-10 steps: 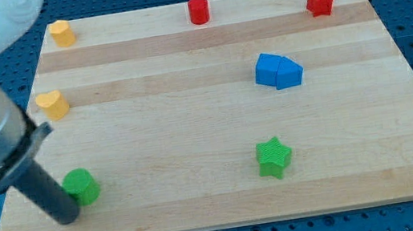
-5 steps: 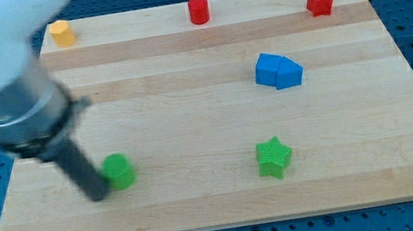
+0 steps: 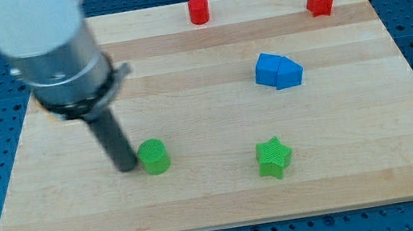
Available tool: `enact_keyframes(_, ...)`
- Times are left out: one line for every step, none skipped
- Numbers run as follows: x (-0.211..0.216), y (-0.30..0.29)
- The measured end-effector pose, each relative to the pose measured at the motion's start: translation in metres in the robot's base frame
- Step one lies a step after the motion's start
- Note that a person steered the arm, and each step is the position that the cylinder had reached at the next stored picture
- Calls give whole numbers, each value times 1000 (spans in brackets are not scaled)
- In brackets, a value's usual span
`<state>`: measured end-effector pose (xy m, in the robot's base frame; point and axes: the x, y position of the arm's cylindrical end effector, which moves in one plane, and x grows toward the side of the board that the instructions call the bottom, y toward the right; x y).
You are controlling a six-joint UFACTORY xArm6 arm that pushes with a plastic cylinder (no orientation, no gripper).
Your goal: Push the green circle into green star
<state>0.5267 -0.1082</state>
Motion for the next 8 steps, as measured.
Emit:
enact_keyframes(5, 82)
enact_keyframes(3, 90)
enact_keyframes(-18, 58)
enact_keyframes(-35, 68)
enact_keyframes(-32, 102)
enact_keyframes(-22, 116)
enact_keyframes(-20, 129)
enact_keyframes(-20, 141)
